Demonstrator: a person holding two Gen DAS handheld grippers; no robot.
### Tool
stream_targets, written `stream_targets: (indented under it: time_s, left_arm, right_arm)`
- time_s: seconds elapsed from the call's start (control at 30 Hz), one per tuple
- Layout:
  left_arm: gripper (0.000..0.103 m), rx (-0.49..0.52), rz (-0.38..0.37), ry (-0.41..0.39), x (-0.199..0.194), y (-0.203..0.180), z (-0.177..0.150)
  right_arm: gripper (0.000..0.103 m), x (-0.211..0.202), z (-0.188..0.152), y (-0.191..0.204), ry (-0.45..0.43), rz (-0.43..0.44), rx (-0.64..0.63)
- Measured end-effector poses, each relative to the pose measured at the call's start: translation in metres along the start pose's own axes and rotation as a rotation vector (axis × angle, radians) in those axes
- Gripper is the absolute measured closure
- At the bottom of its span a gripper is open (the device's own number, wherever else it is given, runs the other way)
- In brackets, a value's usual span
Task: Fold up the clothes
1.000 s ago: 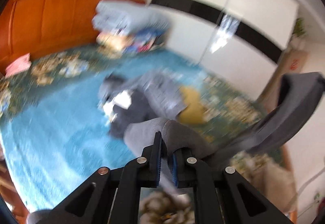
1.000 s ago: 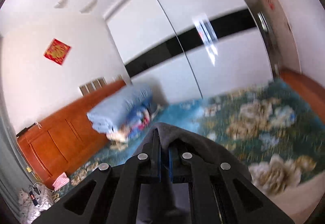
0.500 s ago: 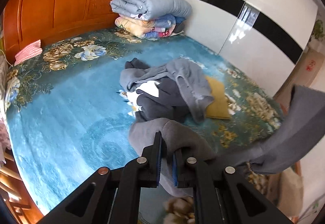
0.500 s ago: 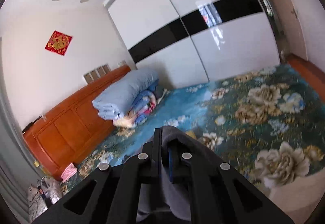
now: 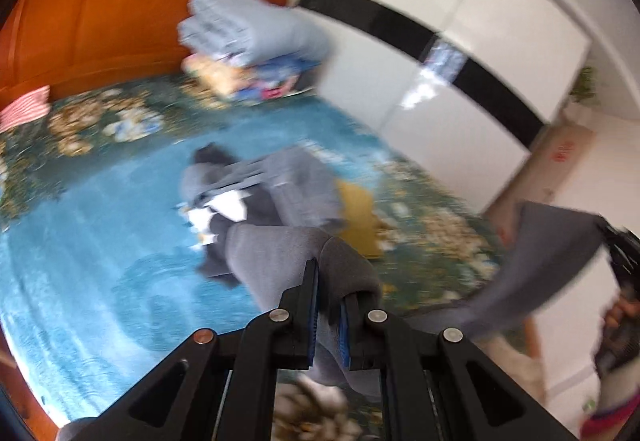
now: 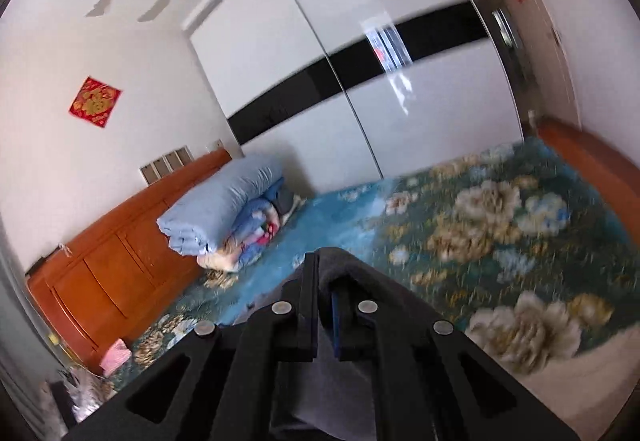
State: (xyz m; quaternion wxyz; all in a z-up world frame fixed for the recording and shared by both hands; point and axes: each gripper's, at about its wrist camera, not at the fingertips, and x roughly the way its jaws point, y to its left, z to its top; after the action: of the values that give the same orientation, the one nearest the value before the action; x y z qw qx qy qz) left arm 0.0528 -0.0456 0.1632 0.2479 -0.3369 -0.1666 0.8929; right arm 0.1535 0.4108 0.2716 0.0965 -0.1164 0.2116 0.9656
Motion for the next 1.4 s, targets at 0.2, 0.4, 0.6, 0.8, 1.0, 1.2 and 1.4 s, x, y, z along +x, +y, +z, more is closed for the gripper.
stream_targets:
  time_s: [0.2,0.4,0.6,0.8,1.0,1.2,1.4]
  left_arm:
    - [0.094,0.014,0.048,0.036,0.008,0.004,-0.006]
    - [0.094,-0.119,0.199,0.174,0.053,0.075,-0.043]
    - [0.094,-0.169,0.283,0.186,0.066,0.109,-0.06]
    - [0.092,-0.236,0.373,0.222,0.078,0.147,-0.076]
    - [0.092,-0.356,0.354,0.214,0.079,0.174,-0.084]
    - [0.092,-0.353,0.39,0.256,0.084,0.18,-0.089]
    - [0.091,-0.397,0.405,0.272,0.077,0.188,-0.092]
  right_arm:
    - [0.099,0.038,0.002,0.051,0.095,0.094,-0.136]
    - [0.099,0.137,-0.082,0.063,0.366,0.073,-0.108]
    - [0.098,0.202,-0.153,0.075,0.555,-0.006,-0.147]
    - [0.097,0.232,-0.143,0.107,0.52,-0.03,-0.222]
    - [0.078,0.236,-0.154,0.107,0.58,-0.046,-0.298]
    - [0.035,0.159,-0.13,0.092,0.333,-0.137,-0.203]
    - [0.035,0.187,-0.254,0.145,0.814,0.352,0.103]
